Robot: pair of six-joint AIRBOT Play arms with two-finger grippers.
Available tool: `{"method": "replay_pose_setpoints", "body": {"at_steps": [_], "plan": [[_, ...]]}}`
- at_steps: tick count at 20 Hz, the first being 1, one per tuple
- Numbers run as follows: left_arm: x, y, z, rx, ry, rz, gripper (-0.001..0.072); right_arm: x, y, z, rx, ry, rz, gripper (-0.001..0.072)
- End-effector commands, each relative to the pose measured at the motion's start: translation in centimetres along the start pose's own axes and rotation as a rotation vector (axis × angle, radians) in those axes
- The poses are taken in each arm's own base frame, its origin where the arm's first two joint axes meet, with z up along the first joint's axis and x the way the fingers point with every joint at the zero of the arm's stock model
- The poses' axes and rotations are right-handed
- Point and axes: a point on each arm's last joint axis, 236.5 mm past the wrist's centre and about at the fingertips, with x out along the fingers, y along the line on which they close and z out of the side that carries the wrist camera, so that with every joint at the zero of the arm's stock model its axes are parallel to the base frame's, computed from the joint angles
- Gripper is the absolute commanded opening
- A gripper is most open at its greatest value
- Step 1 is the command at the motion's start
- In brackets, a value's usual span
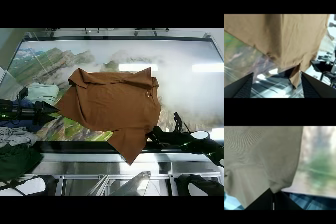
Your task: Fold the shirts.
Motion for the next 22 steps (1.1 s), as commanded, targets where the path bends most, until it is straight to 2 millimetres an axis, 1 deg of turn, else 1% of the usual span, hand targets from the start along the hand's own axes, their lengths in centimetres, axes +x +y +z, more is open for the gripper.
{"method": "replay_pose_setpoints", "body": {"at_steps": [1, 2, 3, 4, 5, 6, 7, 9, 10, 11, 12, 13, 14, 15, 16, 17, 18, 19, 20, 22], "plan": [[-0.2, 0.2, 0.5, 0.010, -0.032, 0.016, 0.0623, 0.0, 4.1, 1.7, -0.050, -0.065, 0.153, 0.0015], [-0.5, -0.1, 0.9, 0.022, -0.038, 0.017, 0.0623, -0.7, 4.2, 2.2, -0.069, -0.078, 0.148, 0.0014], [-0.8, -0.5, 1.1, 0.035, -0.038, 0.014, 0.0623, -1.6, 3.4, 2.8, -0.061, -0.087, 0.119, 0.0014], [-1.1, -0.9, 1.3, 0.046, -0.037, 0.010, 0.0623, -3.1, 1.5, 3.9, -0.048, -0.106, 0.061, 0.0013], [-1.2, -1.1, 1.3, 0.053, -0.035, 0.008, 0.0623, -5.1, -0.8, 5.5, -0.036, -0.149, -0.010, 0.0013], [-1.2, -1.1, 1.3, 0.054, -0.033, 0.010, 0.0623, -7.1, -2.5, 6.9, -0.032, -0.192, -0.054, 0.0013], [-0.9, -1.0, 1.3, 0.053, -0.032, 0.014, 0.0623, -9.0, -3.8, 8.1, -0.013, -0.229, -0.077, 0.0014], [0.1, -0.3, 1.4, 0.045, -0.049, 0.039, 0.0624, -12.1, -5.4, 10.3, -0.012, -0.292, -0.095, 0.0013], [0.6, 0.2, 1.9, 0.043, -0.073, 0.058, 0.0624, -13.2, -5.9, 11.3, -0.006, -0.324, -0.100, 0.0013], [1.3, 0.3, 2.2, 0.051, -0.086, 0.076, 0.0624, -13.8, -5.9, 12.4, 0.000, -0.344, -0.094, 0.0013], [2.0, 0.1, 2.2, 0.066, -0.082, 0.087, 0.0624, -13.9, -5.7, 12.9, -0.021, -0.337, -0.092, 0.0014], [3.1, -0.4, 1.8, 0.086, -0.055, 0.089, 0.0624, -13.5, -5.2, 13.0, -0.027, -0.315, -0.076, 0.0014], [4.2, -0.8, 1.1, 0.101, -0.016, 0.088, 0.0624, -12.9, -4.6, 12.8, -0.033, -0.290, -0.056, 0.0013], [5.7, -0.9, -0.1, 0.107, 0.046, 0.090, 0.0623, -12.1, -4.1, 12.6, -0.043, -0.268, -0.043, 0.0014], [7.1, -0.2, -1.5, 0.086, 0.120, 0.125, 0.0623, -11.4, -3.7, 12.1, -0.060, -0.239, -0.041, 0.0014], [8.1, 1.1, -3.3, 0.080, 0.209, 0.188, 0.0622, -10.9, -3.3, 11.8, -0.075, -0.221, -0.038, 0.0014], [8.9, 2.4, -5.0, 0.067, 0.289, 0.251, 0.0622, -10.6, -3.0, 11.6, -0.086, -0.213, -0.038, 0.0014], [9.3, 3.3, -6.1, 0.062, 0.342, 0.291, 0.0622, -10.5, -2.9, 11.6, -0.089, -0.213, -0.037, 0.0014], [9.7, 3.7, -6.9, 0.056, 0.381, 0.310, 0.0622, -10.4, -2.8, 11.6, -0.087, -0.213, -0.032, 0.0014], [10.0, 4.3, -7.7, 0.031, 0.416, 0.342, 0.0621, -10.4, -2.6, 11.6, -0.085, -0.213, -0.025, 0.0014]]}}
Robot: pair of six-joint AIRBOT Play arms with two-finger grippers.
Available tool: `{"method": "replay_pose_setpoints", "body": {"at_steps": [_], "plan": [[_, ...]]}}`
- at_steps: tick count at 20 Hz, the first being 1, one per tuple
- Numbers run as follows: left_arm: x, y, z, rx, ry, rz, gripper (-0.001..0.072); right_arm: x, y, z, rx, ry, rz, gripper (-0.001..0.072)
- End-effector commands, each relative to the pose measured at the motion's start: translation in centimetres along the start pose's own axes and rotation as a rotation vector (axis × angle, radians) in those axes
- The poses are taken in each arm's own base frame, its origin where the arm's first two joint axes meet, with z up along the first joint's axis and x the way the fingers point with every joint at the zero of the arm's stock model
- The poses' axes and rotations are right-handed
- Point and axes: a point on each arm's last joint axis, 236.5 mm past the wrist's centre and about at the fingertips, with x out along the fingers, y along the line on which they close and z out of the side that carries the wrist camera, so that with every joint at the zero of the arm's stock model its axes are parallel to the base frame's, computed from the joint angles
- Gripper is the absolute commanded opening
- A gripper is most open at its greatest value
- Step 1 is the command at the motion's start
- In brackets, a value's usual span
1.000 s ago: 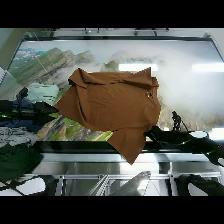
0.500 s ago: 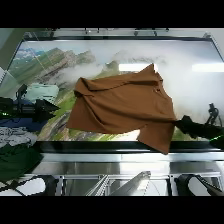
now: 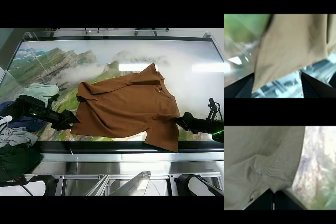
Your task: Fold the shirts.
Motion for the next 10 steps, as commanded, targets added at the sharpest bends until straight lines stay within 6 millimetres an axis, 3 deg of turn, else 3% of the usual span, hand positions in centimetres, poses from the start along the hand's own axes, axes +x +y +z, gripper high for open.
{"method": "replay_pose_setpoints", "body": {"at_steps": [1, 3, 5, 7, 8, 10], "plan": [[1.7, 2.6, -1.9, -0.025, 0.107, 0.135, 0.0622, 0.3, 0.6, -0.3, -0.006, 0.015, 0.016, 0.0014], [1.4, 2.2, -1.8, -0.019, 0.095, 0.132, 0.0620, 0.3, 0.7, -0.5, -0.007, 0.024, 0.023, 0.0014], [1.4, 1.0, -1.2, 0.026, 0.064, 0.109, 0.0389, 0.3, 0.8, -0.6, -0.008, 0.027, 0.025, 0.0014], [2.1, -2.2, -0.5, 0.105, 0.032, 0.008, 0.0175, 0.3, 0.9, -0.6, -0.007, 0.030, 0.027, 0.0014], [2.5, -3.6, -0.3, 0.148, 0.022, -0.038, 0.0030, 0.3, 1.1, -0.6, -0.004, 0.031, 0.036, 0.0014], [2.7, -5.7, 0.7, 0.169, -0.030, -0.093, 0.0033, 0.2, 2.3, -0.8, -0.006, 0.035, 0.089, 0.0014]]}}
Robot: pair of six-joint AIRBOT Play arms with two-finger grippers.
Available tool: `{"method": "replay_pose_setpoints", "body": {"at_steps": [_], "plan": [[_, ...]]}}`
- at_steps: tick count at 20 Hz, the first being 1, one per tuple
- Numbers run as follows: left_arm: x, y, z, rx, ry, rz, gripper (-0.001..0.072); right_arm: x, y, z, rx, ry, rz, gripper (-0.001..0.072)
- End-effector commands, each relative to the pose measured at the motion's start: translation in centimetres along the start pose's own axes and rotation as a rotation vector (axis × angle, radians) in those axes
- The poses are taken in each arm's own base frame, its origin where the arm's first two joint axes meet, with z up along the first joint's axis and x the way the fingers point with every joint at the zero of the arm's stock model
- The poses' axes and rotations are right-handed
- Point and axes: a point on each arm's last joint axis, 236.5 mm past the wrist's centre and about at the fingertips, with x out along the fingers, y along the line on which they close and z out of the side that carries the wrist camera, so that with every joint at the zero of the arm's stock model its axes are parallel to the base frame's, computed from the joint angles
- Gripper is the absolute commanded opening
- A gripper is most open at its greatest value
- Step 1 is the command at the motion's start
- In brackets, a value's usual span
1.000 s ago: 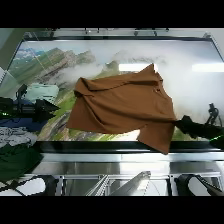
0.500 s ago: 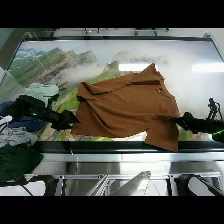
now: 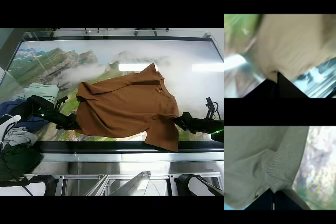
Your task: Fold the shirts.
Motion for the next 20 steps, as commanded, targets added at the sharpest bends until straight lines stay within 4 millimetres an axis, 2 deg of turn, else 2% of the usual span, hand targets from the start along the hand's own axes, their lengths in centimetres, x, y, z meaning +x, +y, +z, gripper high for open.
{"method": "replay_pose_setpoints", "body": {"at_steps": [1, 2, 3, 4, 5, 6, 8, 9, 10, 12, 13, 14, 15, 16, 17, 18, 20], "plan": [[-0.6, -5.4, 1.7, 0.090, -0.082, -0.163, 0.0033, -0.3, 3.0, -0.3, -0.010, 0.012, 0.124, 0.0013], [-2.4, -8.2, 1.8, 0.168, -0.113, -0.249, 0.0033, -1.1, 5.8, -0.4, -0.033, 0.011, 0.234, 0.0013], [-5.2, -11.9, 1.4, 0.250, -0.153, -0.361, 0.0033, -2.8, 9.3, -0.3, -0.067, -0.010, 0.370, 0.0013], [-9.3, -16.4, 0.4, 0.372, -0.215, -0.503, 0.0033, -5.9, 13.9, 0.0, -0.137, -0.068, 0.551, 0.0013], [-13.7, -20.6, -1.6, 0.511, -0.278, -0.627, 0.0032, -10.2, 18.4, 0.1, -0.235, -0.160, 0.742, 0.0013], [-18.3, -24.2, -4.5, 0.679, -0.352, -0.695, 0.0033, -16.1, 23.1, -0.2, -0.376, -0.294, 0.942, 0.0014], [-24.1, -29.0, -10.2, 0.954, -0.529, -0.571, 0.0033, -26.7, 29.4, -2.1, -0.628, -0.578, 1.157, 0.0014], [-26.5, -31.2, -13.4, 1.087, -0.635, -0.492, 0.0033, -29.9, 31.8, -3.7, -0.748, -0.679, 1.160, 0.0014], [-28.5, -33.4, -17.1, 1.213, -0.746, -0.398, 0.0033, -32.1, 34.2, -5.5, -0.866, -0.744, 1.141, 0.0014], [-31.3, -37.3, -23.4, 1.363, -0.981, -0.203, 0.0033, -35.5, 38.5, -8.4, -1.024, -0.844, 1.131, 0.0014], [-32.3, -38.8, -25.4, 1.412, -1.098, -0.067, 0.0033, -37.2, 40.3, -9.5, -1.094, -0.915, 1.111, 0.0014], [-33.2, -39.5, -26.3, 1.431, -1.189, 0.083, 0.0034, -38.7, 42.2, -10.4, -1.174, -0.998, 1.063, 0.0014], [-34.5, -39.2, -26.1, 1.401, -1.257, 0.248, 0.0033, -39.5, 43.7, -10.9, -1.252, -1.071, 0.971, 0.0014], [-36.2, -38.5, -25.7, 1.316, -1.310, 0.357, 0.0033, -39.6, 44.8, -10.3, -1.300, -1.121, 0.838, 0.0014], [-37.1, -37.8, -25.5, 1.261, -1.318, 0.377, 0.0033, -39.4, 45.2, -9.0, -1.323, -1.154, 0.687, 0.0013], [-37.1, -37.7, -25.4, 1.255, -1.283, 0.326, 0.0033, -39.1, 45.0, -7.3, -1.319, -1.166, 0.544, 0.0013], [-35.6, -37.2, -24.3, 1.261, -1.135, 0.159, 0.0033, -38.1, 43.6, -4.5, -1.276, -1.133, 0.430, 0.0013]]}}
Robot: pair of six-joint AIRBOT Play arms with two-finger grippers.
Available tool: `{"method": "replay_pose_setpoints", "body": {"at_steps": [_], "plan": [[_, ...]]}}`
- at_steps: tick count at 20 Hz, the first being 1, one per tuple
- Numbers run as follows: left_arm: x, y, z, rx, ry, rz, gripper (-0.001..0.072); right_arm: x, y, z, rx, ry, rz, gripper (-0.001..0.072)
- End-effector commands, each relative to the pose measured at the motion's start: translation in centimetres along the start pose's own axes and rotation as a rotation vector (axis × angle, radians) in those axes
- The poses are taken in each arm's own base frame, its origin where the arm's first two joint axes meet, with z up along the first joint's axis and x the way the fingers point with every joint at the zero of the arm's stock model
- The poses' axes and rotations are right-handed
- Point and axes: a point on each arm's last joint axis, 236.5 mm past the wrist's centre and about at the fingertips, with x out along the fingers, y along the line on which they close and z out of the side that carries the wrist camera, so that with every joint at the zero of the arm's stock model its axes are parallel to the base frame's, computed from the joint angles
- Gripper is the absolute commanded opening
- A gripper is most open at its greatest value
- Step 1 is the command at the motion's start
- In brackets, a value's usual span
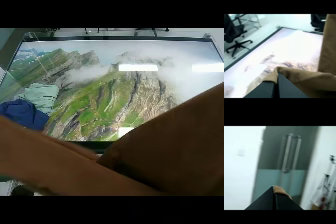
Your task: Fold the shirts.
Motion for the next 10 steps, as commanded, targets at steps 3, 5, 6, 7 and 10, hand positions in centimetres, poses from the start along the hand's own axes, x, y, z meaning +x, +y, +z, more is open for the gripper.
{"method": "replay_pose_setpoints", "body": {"at_steps": [3, 5, 6, 7, 10], "plan": [[5.3, 3.3, -5.9, -0.232, 0.159, -0.173, 0.0033, -0.6, -9.1, -4.3, 0.038, 0.193, -0.234, 0.0013], [9.8, 7.4, -11.8, -0.308, 0.301, -0.118, 0.0033, -2.1, -14.6, -8.8, 0.168, 0.248, -0.299, 0.0013], [11.6, 10.0, -14.7, -0.347, 0.359, -0.068, 0.0034, -3.2, -17.1, -11.7, 0.239, 0.290, -0.335, 0.0013], [12.8, 12.6, -17.0, -0.388, 0.387, -0.022, 0.0033, -4.3, -19.5, -15.3, 0.326, 0.337, -0.366, 0.0013], [13.6, 20.7, -22.5, -0.670, 0.326, -0.022, 0.0034, -6.1, -23.8, -26.5, 0.574, 0.467, -0.393, 0.0013]]}}
